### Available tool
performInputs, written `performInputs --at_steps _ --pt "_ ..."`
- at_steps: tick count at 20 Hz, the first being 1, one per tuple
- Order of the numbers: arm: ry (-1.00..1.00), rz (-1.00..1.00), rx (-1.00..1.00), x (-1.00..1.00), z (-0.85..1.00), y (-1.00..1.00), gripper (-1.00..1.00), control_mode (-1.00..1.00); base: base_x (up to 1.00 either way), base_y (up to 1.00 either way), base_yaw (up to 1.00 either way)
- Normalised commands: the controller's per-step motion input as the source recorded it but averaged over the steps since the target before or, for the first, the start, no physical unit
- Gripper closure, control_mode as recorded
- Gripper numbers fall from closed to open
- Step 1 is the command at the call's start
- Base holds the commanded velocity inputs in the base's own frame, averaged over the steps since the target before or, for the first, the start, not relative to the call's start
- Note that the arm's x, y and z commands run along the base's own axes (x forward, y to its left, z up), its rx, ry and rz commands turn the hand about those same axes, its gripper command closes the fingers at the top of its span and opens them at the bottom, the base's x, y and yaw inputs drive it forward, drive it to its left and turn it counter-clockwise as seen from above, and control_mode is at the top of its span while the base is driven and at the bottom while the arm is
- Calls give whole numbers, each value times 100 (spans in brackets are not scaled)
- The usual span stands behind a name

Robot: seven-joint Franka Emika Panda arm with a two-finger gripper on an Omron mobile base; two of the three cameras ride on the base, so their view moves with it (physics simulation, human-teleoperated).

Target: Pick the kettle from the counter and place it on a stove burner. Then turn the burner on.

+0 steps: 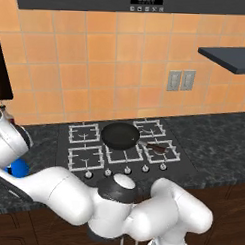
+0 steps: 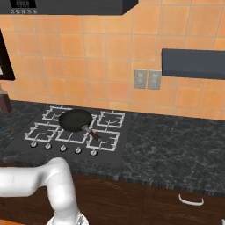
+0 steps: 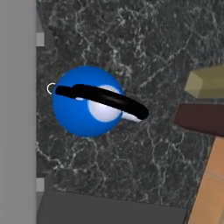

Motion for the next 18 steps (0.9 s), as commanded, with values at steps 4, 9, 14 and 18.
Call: performInputs --at_steps 4,9,14,18 --pt "-3 0 0 51 -26 57 -100 -100 0 0 0" --pt "0 0 -3 55 -26 33 -100 -100 0 0 0" --pt "3 0 -2 40 -22 2 100 -100 0 0 0" --pt "1 -4 0 -6 -17 -51 100 -100 0 0 0"
